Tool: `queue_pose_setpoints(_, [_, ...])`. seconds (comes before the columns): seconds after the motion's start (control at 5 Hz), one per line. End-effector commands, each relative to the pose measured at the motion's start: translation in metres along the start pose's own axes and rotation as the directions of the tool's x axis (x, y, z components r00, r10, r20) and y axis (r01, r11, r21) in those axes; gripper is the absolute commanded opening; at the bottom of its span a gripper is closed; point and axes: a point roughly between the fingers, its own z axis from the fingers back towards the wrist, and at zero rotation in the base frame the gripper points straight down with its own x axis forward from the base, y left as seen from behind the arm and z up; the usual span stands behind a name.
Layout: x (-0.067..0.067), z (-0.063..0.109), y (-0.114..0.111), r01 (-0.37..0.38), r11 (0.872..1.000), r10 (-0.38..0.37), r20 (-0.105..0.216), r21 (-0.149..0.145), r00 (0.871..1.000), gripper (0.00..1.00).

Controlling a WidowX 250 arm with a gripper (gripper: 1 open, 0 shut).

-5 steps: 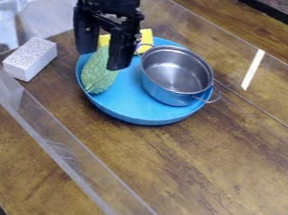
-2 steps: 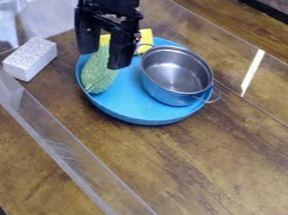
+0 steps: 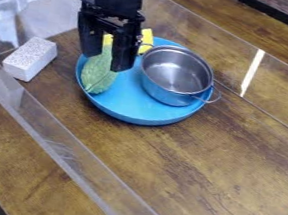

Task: Put the yellow brick in the blue tray

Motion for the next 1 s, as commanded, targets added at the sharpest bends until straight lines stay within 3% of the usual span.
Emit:
queue_pose_setpoints(0.0, [0.007, 0.016, 0.01, -0.014, 1.0, 0.013, 0.066, 0.014, 0.998, 1.0])
queue_pose_setpoints(0.2, [0.009, 0.016, 0.011, -0.012, 1.0, 0.011, 0.071, 0.009, 0.997, 1.0])
queue_pose_setpoints(0.8, [0.017, 0.048, 0.006, -0.002, 1.0, 0.0, 0.132, 0.014, 0.991, 1.0])
